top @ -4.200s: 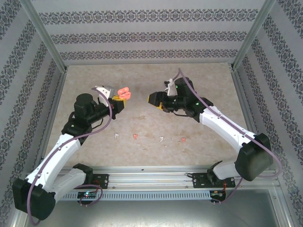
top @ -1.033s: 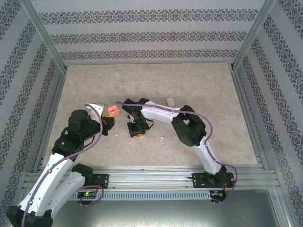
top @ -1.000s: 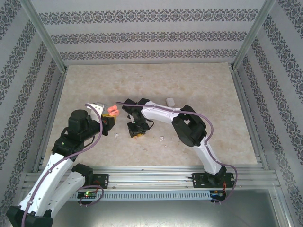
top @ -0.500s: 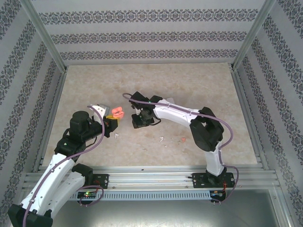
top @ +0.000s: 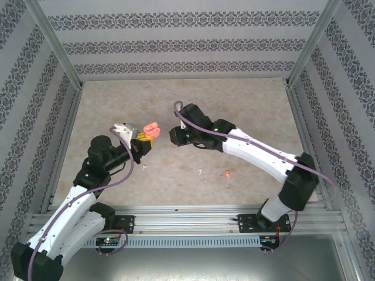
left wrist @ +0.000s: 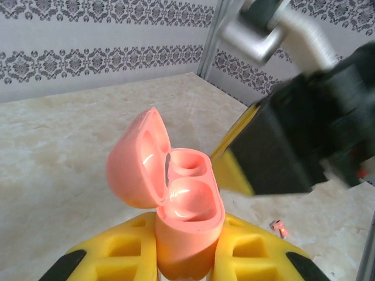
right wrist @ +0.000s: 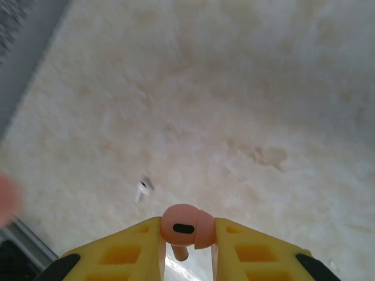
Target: Insert wireless bluetooth earbuds into charging case
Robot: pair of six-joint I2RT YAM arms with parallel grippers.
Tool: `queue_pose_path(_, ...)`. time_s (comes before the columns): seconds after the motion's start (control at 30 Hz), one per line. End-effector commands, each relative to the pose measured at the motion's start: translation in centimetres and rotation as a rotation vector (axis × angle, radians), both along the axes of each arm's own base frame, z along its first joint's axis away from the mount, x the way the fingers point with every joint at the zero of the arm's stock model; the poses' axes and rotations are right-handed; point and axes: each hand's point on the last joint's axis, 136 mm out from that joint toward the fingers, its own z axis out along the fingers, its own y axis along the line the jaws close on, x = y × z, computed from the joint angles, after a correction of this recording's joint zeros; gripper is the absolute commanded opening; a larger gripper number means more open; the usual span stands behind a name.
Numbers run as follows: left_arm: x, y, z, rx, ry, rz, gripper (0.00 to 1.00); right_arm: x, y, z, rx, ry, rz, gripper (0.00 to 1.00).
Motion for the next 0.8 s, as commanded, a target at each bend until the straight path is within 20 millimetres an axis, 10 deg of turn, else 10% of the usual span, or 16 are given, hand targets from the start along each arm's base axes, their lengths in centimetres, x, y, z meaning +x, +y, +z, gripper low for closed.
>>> queue_pose_path(0.0,0.7,-1.0,2.7,-0.004,-0.130,-0.011,0.00,1.0,-0.5,3.8,0.088,-0.129,-0.028,0.24)
queue_pose_path(0.3,2.0,-2.6,4.0,-0.026,-0.186,-0.028,0.00,-1.7,1.4,10.7,0.312,-0.332,0.146,0.24)
queue_pose_path(0.77,1.8,-3.6,4.7,-0.043,-0.207,-0.045,0.00,-2.4,4.4,10.8,0.373,-0.371,0.270,0.21)
